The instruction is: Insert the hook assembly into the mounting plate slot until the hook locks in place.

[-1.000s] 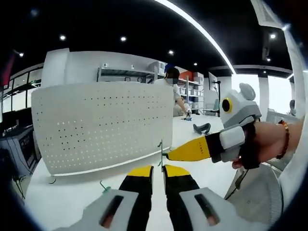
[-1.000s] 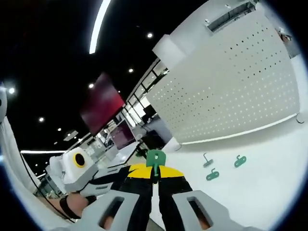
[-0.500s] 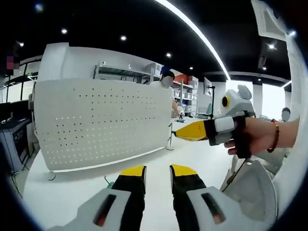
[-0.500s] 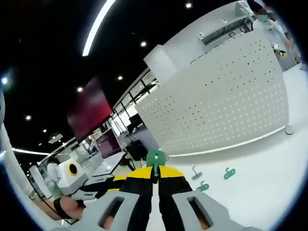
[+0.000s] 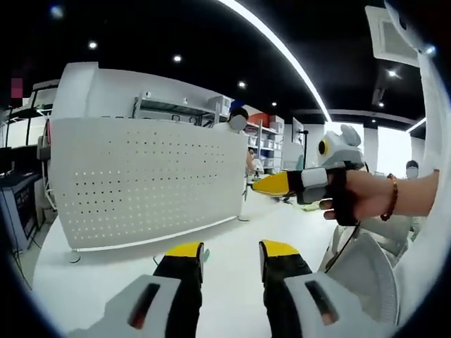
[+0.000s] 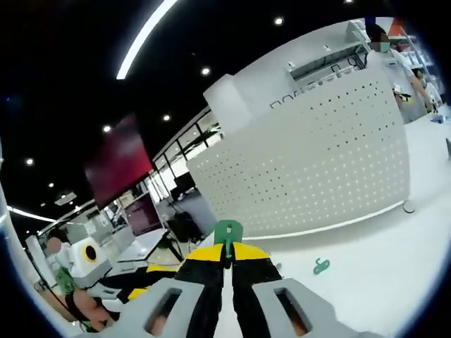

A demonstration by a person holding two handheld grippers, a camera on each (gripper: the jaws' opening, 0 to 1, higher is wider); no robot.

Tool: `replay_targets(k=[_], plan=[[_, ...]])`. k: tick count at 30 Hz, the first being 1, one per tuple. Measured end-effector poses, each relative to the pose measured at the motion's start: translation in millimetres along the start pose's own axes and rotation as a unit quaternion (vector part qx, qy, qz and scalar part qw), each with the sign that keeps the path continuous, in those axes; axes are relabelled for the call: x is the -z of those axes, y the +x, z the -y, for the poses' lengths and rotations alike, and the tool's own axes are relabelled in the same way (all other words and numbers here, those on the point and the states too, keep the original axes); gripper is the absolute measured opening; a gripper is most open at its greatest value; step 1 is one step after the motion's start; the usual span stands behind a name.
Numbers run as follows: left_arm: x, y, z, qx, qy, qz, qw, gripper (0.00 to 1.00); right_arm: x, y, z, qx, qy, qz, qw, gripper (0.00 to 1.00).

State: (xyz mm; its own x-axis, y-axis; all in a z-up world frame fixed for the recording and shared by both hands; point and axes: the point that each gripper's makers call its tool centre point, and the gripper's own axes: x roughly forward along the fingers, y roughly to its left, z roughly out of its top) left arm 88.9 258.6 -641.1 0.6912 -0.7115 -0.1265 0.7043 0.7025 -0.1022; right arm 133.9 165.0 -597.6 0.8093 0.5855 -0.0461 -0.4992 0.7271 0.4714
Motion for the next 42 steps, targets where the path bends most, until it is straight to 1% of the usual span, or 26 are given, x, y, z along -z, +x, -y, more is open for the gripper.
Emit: replay_targets(k=[1,2,3,4,5,6,7,8,10,13,15,16,17,19,20,22,24,26,28,30,32,34,38,42], plan=[[0.2,-1,-1.0,-0.003,-0.003,0.002,1.0,0.34,-3.2,0,1,0.007,-0.018,-0.004,0.9998,0.02],[0.3,-2,-1.5,-0.003,-0.008,0.005,1.0,0.35,-4.4,0,5,0.018,-0.066,-0.014,0.9976,0.02],[0.9,-2,-1.8,-0.002,-0.011,0.005,0.9999,0.36,-6.1,2,4,0.02,-0.088,-0.019,0.9957,0.02],[2.3,-2,-1.9,-0.002,-0.013,0.003,0.9999,0.37,-8.1,4,1,0.015,-0.068,-0.013,0.9975,0.02],[3.0,-3,-1.8,-0.001,-0.013,0.002,0.9999,0.38,-11.1,7,0,0.01,-0.065,-0.013,0.9978,0.02],[4.0,-3,-2.0,0.0,-0.013,0.001,0.9999,0.39,-11.7,8,-1,0.008,-0.078,-0.017,0.9968,0.02],[4.8,-4,-2.2,0.0,-0.014,-0.001,0.9999,0.4,-13.8,9,2,0.015,-0.101,-0.018,0.9946,0.02],[5.6,-4,-2.6,0.0,-0.014,-0.003,0.9999,0.4,-16.4,11,3,0.021,-0.112,-0.016,0.9933,0.02],[5.4,-6,-4.8,-0.001,-0.012,-0.002,0.9999,0.4,-22.5,14,3,0.022,-0.118,-0.012,0.9927,0.02],[5.3,-9,-8.8,-0.003,-0.016,-0.001,0.9999,0.41,-33.1,19,9,0.033,-0.117,-0.003,0.9926,0.02],[6.4,-10,-11.0,-0.006,-0.014,-0.003,0.9999,0.41,-39.1,22,14,0.043,-0.134,0.0,0.99,0.02],[6.9,-10,-11.7,-0.007,-0.009,-0.003,0.9999,0.41,-41.1,24,15,0.044,-0.134,0.001,0.9899,0.02],[8.2,-11,-13.0,-0.009,0.004,-0.007,0.9999,0.41,-43.0,25,16,0.045,-0.135,0.002,0.9899,0.02],[9.5,-11,-14.6,-0.011,-0.001,-0.01,0.9999,0.44,-47.9,27,20,0.049,-0.138,0.005,0.9893,0.02],[9.7,-11,-14.8,-0.01,-0.002,-0.01,0.9999,0.45,-49.1,29,22,0.054,-0.141,0.004,0.9885,0.02],[9.2,-11,-15.9,-0.012,0.001,-0.008,0.9999,0.46,-53.3,31,27,0.063,-0.162,0.003,0.9848,0.02],[9.8,-11,-16.2,-0.012,0.002,-0.009,0.9999,0.47,-57.9,34,29,0.065,-0.164,0.005,0.9843,0.02],[11.7,-12,-18.0,-0.016,0.002,-0.01,0.9998,0.47,-64.5,36,34,0.075,-0.187,0.01,0.9795,0.02],[14.2,-13,-21.0,-0.024,0.004,-0.014,0.9996,0.45,-66.9,39,39,0.088,-0.197,0.001,0.9765,0.01],[16.9,-13,-21.5,-0.024,-0.005,-0.015,0.9996,0.46,-72.8,41,42,0.092,-0.198,0.008,0.9758,0.01],[20.8,-14,-21.2,-0.024,-0.008,-0.022,0.9994,0.46,-74.8,43,46,0.098,-0.192,0.004,0.9764,0.01],[23.1,-14,-20.8,-0.023,-0.009,-0.026,0.9994,0.47,-76.7,46,48,0.103,-0.203,0.002,0.9737,0.01],[25.0,-14,-19.4,-0.019,-0.012,-0.031,0.9993,0.48,-82.3,50,53,0.11,-0.197,0.007,0.9742,0.01],[24.8,-12,-18.5,-0.014,-0.013,-0.029,0.9994,0.5,-85.7,55,58,0.116,-0.204,0.004,0.9721,0.01]])
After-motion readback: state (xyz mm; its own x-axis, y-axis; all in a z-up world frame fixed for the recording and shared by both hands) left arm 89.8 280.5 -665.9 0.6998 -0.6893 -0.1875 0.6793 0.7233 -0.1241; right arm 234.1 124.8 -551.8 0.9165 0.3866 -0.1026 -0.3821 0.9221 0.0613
